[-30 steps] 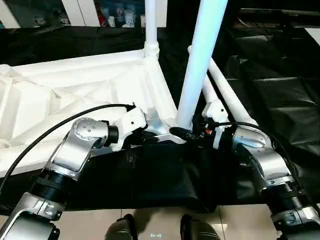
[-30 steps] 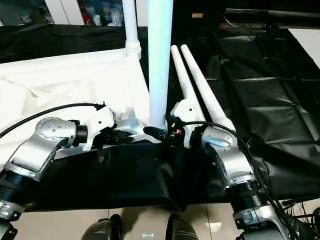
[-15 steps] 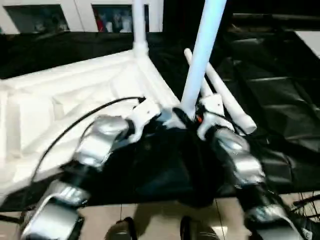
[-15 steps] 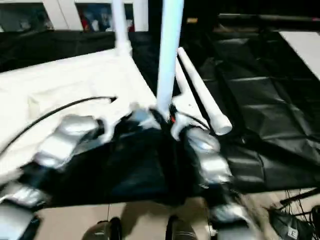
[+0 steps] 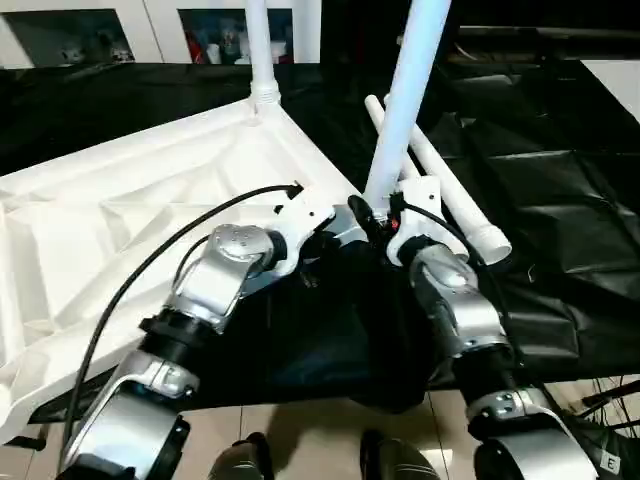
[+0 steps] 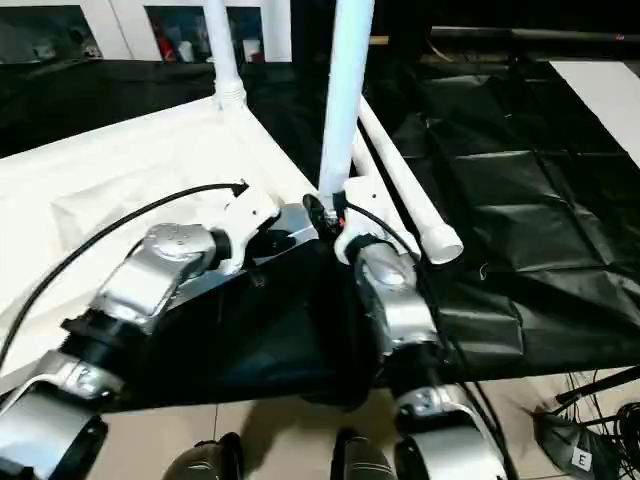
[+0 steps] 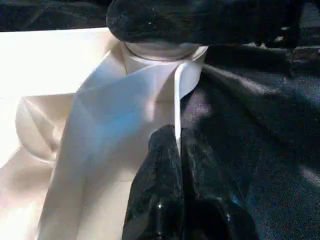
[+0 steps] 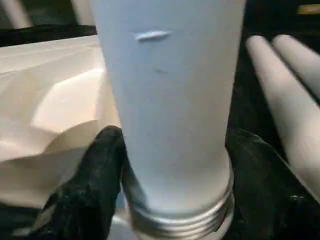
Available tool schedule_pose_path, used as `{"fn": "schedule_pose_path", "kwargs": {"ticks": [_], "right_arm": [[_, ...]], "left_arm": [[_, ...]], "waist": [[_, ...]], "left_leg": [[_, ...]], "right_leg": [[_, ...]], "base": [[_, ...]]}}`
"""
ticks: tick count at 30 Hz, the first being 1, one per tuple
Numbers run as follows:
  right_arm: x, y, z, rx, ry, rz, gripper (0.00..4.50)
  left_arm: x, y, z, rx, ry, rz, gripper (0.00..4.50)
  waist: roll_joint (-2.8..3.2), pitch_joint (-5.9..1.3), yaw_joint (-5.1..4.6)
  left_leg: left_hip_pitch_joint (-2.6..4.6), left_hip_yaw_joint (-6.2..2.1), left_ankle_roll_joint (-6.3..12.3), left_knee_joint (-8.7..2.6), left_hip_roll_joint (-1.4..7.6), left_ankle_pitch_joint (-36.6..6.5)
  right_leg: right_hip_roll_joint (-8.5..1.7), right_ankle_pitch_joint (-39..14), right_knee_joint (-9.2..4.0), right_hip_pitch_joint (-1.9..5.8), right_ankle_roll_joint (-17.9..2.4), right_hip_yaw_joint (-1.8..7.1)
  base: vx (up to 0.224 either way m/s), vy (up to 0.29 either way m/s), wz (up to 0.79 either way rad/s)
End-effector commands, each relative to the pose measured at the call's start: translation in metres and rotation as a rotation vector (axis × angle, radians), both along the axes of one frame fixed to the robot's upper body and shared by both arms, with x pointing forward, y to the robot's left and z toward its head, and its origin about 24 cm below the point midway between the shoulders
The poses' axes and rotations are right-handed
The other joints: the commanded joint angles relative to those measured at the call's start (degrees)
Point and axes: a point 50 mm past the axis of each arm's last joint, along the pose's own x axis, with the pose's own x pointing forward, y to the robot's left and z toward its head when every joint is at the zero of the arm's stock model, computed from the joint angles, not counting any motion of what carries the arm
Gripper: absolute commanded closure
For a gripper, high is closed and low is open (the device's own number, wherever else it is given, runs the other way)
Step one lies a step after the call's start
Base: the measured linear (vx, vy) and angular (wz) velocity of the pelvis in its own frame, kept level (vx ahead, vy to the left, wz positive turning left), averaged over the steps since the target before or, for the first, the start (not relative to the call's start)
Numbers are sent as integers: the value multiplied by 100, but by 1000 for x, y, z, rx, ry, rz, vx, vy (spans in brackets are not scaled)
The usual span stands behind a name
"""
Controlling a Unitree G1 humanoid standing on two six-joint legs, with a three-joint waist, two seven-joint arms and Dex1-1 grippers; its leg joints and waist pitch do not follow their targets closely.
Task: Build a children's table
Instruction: Rotate leg to tighten
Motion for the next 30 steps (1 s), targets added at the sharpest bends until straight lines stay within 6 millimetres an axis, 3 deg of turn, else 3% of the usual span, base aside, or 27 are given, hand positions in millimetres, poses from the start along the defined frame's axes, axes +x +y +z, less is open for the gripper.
{"fn": "schedule_pose_path", "kwargs": {"ticks": [1, 3, 7, 10, 13, 17, 19, 22, 30], "right_arm": [[-10, 8, -1, -45, 8, 181, 107], [-14, 1, 1, -84, -1, 252, 107], [-24, -16, 3, -175, -16, 398, 107], [-28, -25, 4, -207, -19, 460, 107], [-31, -31, 5, -232, -12, 500, 107], [-32, -32, 6, -244, -10, 517, 107], [-30, -30, 5, -265, -14, 508, 107], [-29, -29, -1, -309, 2, 500, 124], [-30, -27, 2, -249, 3, 510, 169]], "left_arm": [[-11, 7, -17, 14, 66, -70, 450], [-14, 12, -16, 14, 77, -105, 450], [-23, 22, -15, 24, 90, -202, 450], [-29, 25, -13, 19, 95, -289, 450], [-39, 26, -10, 10, 121, -385, 450], [-41, 27, -9, 20, 116, -404, 450], [-41, 27, -9, 18, 116, -408, 450], [-41, 26, -10, 20, 115, -409, 450], [-42, 29, -10, 20, 121, -408, 450]], "waist": [[-60, -384, 1], [-56, -393, 25], [-65, -418, 34], [-69, -466, 58], [-59, -485, 63], [-50, -456, 75], [-39, -437, 71], [-58, -436, 57], [-63, -458, 58]], "left_leg": [[73, -148, 285, -409, 270, -1774], [89, -119, 410, -377, 280, -1566], [88, -92, 488, -326, 280, -1341], [66, -62, 798, -249, 262, -611], [76, -55, 995, -220, 279, -278], [103, -54, 936, -231, 303, -493], [105, -67, 751, -258, 309, -790], [104, -78, 566, -271, 303, -981], [91, -69, 718, -239, 288, -682]], "right_leg": [[-299, -2131, -383, 247, -1023, 223], [-290, -1896, -366, 235, -1100, 233], [-283, -1636, -308, 242, -1253, 252], [-252, -442, -158, 297, -1579, 242], [-237, 95, -77, 311, -1806, 231], [-249, -333, -117, 294, -1816, 229], [-268, -854, -165, 291, -1714, 230], [-278, -1195, -197, 287, -1564, 236], [-265, -685, -142, 302, -1643, 239]], "base": [[0, 0, 0], [0, 0, 0], [30, -9, 1], [43, -13, 1], [0, 0, 0], [0, 0, 0], [0, 0, 0], [0, 0, 0], [0, 0, 0]]}}
